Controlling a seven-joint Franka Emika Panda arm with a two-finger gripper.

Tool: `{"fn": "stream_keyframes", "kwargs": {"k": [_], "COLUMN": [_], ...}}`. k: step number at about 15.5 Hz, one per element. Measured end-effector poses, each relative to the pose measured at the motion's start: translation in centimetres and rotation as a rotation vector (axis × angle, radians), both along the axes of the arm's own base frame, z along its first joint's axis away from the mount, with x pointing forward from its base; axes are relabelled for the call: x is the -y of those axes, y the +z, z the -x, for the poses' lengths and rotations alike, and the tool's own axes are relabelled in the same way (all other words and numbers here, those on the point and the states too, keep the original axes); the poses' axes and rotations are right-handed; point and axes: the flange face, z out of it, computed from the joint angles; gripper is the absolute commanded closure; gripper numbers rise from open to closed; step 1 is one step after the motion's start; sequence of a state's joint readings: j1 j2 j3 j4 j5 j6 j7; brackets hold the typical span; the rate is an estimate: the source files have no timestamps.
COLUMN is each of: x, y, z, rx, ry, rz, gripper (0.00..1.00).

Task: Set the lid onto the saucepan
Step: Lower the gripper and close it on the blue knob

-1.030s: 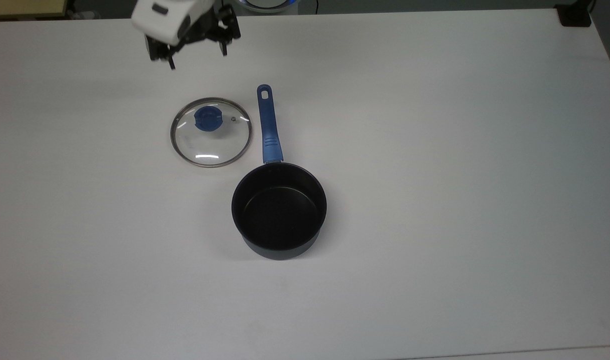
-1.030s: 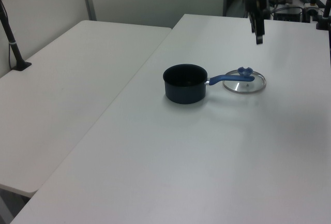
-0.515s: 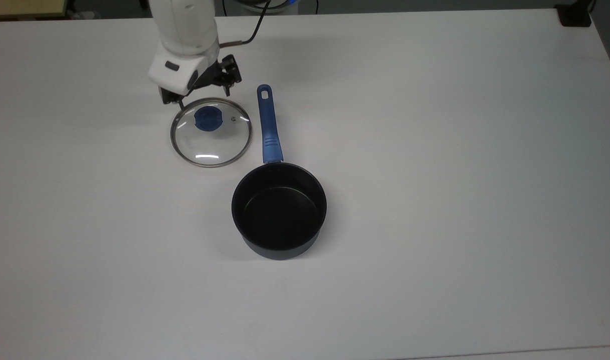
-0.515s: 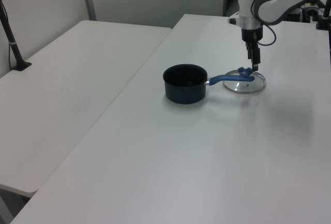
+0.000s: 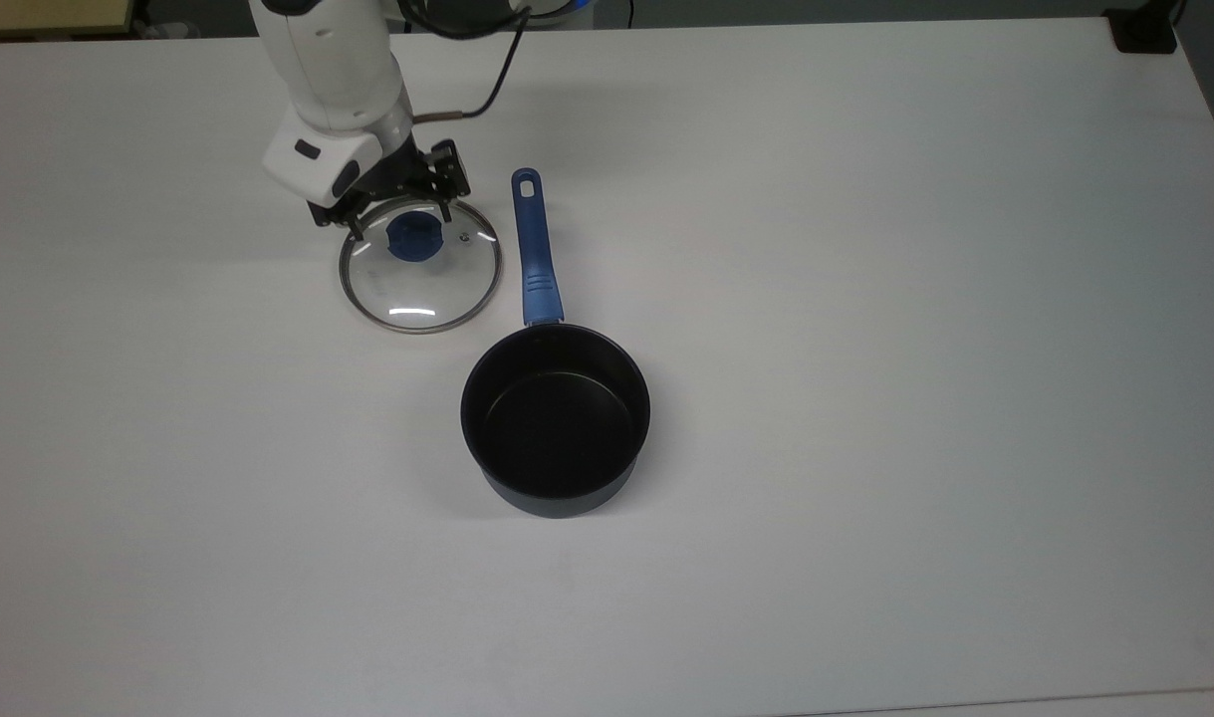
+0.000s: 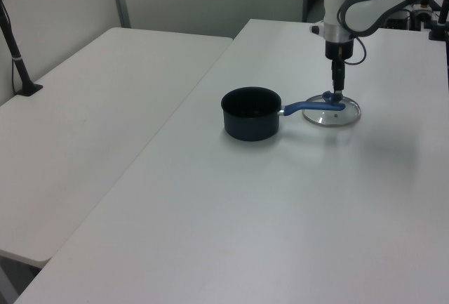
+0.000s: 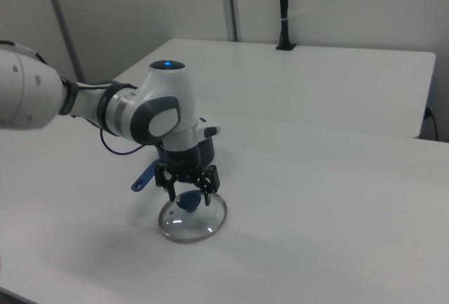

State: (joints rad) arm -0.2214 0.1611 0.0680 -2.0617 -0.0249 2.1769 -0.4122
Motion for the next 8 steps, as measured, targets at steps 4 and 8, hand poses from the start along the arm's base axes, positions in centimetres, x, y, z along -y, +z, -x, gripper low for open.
{"fn": "stream_keyframes", "kwargs": {"k": [4, 8], "x": [-0.3, -0.4], "y": [-1.4, -1.6], "z": [-0.4, -0.5], "rx": [0.002, -0.002], "ry": [-0.019, -0.021], "rz": [-0.002, -0.004], "gripper": [0.18, 0.45]}}
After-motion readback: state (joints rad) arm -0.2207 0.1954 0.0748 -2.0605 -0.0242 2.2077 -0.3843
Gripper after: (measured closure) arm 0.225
